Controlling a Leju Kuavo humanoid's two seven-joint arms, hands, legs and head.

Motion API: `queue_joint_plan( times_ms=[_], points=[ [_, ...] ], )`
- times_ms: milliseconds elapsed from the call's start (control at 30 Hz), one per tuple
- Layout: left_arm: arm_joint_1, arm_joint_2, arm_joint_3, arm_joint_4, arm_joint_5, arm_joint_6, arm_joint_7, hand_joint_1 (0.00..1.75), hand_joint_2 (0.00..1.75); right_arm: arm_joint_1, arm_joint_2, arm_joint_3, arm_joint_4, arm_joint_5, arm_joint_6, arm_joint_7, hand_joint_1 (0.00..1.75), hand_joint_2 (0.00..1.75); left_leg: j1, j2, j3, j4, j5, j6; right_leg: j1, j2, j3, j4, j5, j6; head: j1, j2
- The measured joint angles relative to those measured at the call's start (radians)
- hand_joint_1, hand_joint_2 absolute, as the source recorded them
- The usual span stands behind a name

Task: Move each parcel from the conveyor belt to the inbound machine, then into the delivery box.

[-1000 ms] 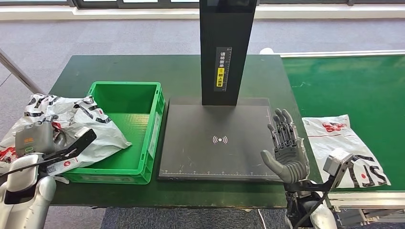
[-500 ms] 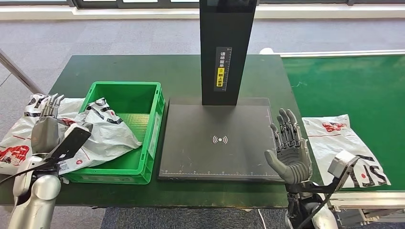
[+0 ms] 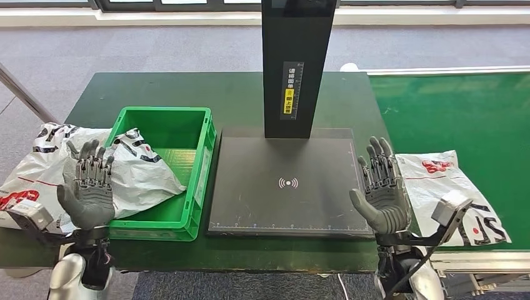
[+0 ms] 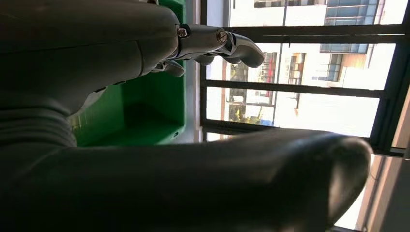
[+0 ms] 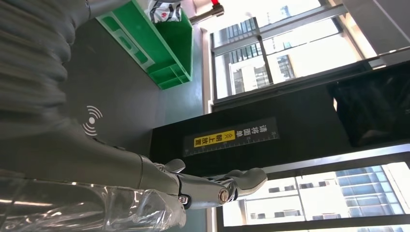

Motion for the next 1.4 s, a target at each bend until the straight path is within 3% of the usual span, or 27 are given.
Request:
queue_joint_plan(
  times_ms=[167,300,433,533,633,700,767,933,1133,1400],
  points=[
    [0.010,-0.033,-0.001,-0.002,0.021,-0.003,-0.003,0.00,0.00,-0.008,-0.006,0.000,0.005,0.000,0.000,0.002,0.00,1.75,0.000,0.000,0.000,0.000,0.000,0.000,0.000,0.000,0.000,0.000,0.000,0.000,0.000,0.000],
    [0.012,-0.044,-0.001,-0.003,0.027,-0.002,-0.002,0.00,1.75,-0.010,-0.009,0.000,0.008,0.002,-0.003,0.002,0.00,1.75,0.000,0.000,0.000,0.000,0.000,0.000,0.000,0.000,0.000,0.000,0.000,0.000,0.000,0.000],
    [0.029,-0.069,-0.017,-0.028,-0.007,0.061,-0.003,0.00,1.75,0.007,-0.013,-0.004,-0.004,0.049,-0.035,-0.007,0.00,1.75,0.000,0.000,0.000,0.000,0.000,0.000,0.000,0.000,0.000,0.000,0.000,0.000,0.000,0.000],
    [0.044,-0.091,-0.041,-0.063,-0.039,0.140,-0.008,0.00,1.75,0.032,-0.016,-0.016,-0.031,0.163,-0.091,-0.023,0.00,1.75,0.000,-0.001,0.000,0.000,-0.001,0.001,0.000,0.000,0.000,0.000,0.000,0.000,0.000,0.000],
    [0.049,-0.105,-0.077,-0.099,-0.068,0.197,-0.002,0.00,1.75,0.057,-0.021,-0.020,-0.062,0.453,-0.230,-0.025,0.00,1.75,0.000,-0.001,0.000,0.000,-0.001,0.002,-0.001,-0.001,0.000,-0.001,0.000,0.000,0.000,0.000],
    [0.044,-0.108,-0.102,-0.114,-0.107,0.236,0.006,0.00,1.75,0.071,-0.025,-0.023,-0.079,0.706,-0.341,0.006,0.00,1.75,0.000,0.000,0.000,0.000,-0.001,0.002,-0.001,-0.001,0.000,-0.001,0.000,0.000,0.000,0.000],
    [0.040,-0.109,-0.119,-0.123,-0.150,0.268,0.010,0.00,1.75,0.079,-0.032,-0.033,-0.087,0.871,-0.410,0.038,0.00,1.75,0.000,0.000,0.000,0.000,-0.001,0.002,-0.001,-0.001,0.000,-0.001,0.000,0.000,0.000,0.000],
    [0.040,-0.109,-0.142,-0.140,-0.193,0.298,0.009,0.00,1.75,0.092,-0.048,-0.087,-0.092,0.968,-0.446,0.061,0.00,1.75,0.000,0.000,0.000,0.000,-0.001,0.002,0.000,0.000,0.000,-0.001,0.000,0.000,0.000,0.000],
    [0.047,-0.105,-0.158,-0.156,-0.251,0.326,0.006,0.00,1.75,0.112,-0.095,-0.172,-0.090,1.170,-0.528,0.149,0.00,1.75,0.000,-0.001,0.000,0.000,-0.002,0.002,-0.001,-0.001,0.000,-0.001,0.000,0.001,0.000,0.000],
    [0.058,-0.057,-0.186,-0.160,-0.248,0.348,-0.015,0.00,1.75,0.121,-0.199,-0.332,-0.019,1.210,-0.531,0.168,0.00,1.75,-0.001,0.000,0.000,0.000,-0.003,0.004,-0.002,-0.002,0.001,-0.001,-0.001,0.002,0.000,0.000]
  ],
)
